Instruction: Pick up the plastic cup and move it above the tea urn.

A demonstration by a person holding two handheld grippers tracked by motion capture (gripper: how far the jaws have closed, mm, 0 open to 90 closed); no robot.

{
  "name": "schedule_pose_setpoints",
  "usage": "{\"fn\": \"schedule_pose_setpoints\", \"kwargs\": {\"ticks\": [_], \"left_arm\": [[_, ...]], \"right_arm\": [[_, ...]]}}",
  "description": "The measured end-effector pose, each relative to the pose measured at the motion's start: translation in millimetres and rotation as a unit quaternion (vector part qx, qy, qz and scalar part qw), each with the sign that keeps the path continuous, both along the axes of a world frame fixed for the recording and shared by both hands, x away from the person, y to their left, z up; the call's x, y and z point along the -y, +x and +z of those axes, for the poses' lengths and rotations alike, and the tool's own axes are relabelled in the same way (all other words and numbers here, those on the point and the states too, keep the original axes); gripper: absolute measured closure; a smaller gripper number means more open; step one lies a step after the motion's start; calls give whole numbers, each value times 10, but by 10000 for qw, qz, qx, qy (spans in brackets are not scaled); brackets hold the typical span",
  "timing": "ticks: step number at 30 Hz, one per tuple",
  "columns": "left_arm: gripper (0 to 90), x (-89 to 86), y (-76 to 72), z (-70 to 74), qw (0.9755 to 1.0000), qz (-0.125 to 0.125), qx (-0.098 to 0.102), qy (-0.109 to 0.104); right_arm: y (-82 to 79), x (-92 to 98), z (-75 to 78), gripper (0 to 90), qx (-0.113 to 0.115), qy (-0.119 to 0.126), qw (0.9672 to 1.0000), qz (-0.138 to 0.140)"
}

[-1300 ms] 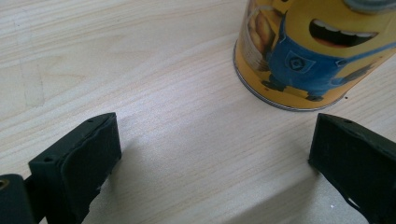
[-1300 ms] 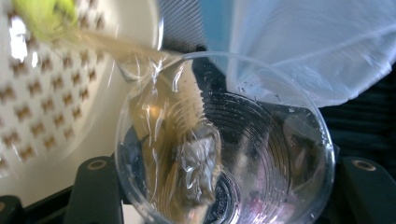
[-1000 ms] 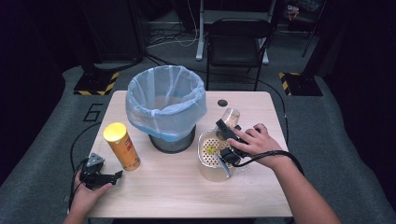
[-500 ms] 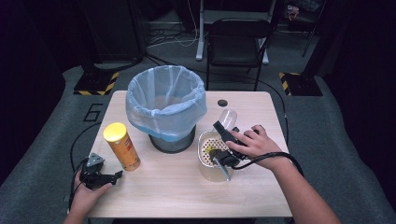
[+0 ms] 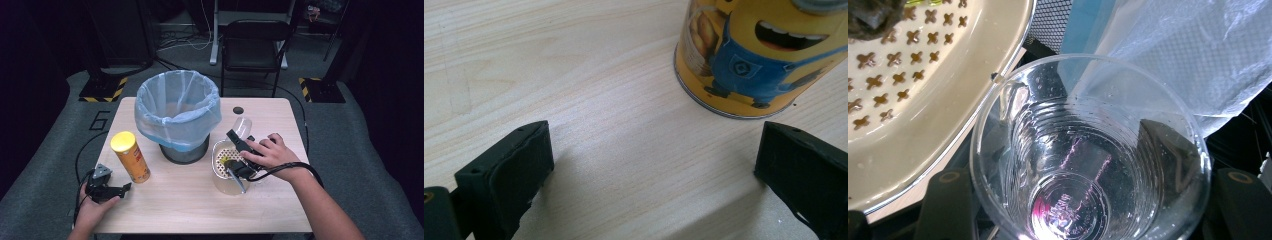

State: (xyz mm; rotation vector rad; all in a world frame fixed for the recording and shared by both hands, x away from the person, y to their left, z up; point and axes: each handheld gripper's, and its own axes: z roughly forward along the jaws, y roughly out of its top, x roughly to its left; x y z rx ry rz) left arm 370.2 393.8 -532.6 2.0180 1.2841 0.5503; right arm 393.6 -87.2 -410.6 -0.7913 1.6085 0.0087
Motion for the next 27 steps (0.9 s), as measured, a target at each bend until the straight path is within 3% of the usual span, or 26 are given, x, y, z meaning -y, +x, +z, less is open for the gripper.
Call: {"fn": "schedule_pose_setpoints", "kwargs": {"ticks": [1,7,11,17,22,26,27], "left_arm": [[20,0,0,0,10000,-1,0,0],[20,0,0,0,10000,0,0,-1],[20,0,0,0,10000,-1,-1,2],[20,0,0,0,10000,0,-1,1],[20,0,0,0,10000,-1,0,1],[20,-1,0,0,10000,-3,8,7],[20,-6,-4,13,10000,-38,-73,26]], "right_arm": [[-7,-16,80,342,224,-526,9984,5],[-9,-18,88,339,273,-432,9987,73],[-8,-19,98,338,153,-548,9984,13],[-13,-21,101,337,133,-531,9985,21],[-18,-19,107,337,248,-439,9987,50],[-16,-24,117,336,205,-432,9988,57],[-15,-23,115,336,221,-429,9988,56]]}}
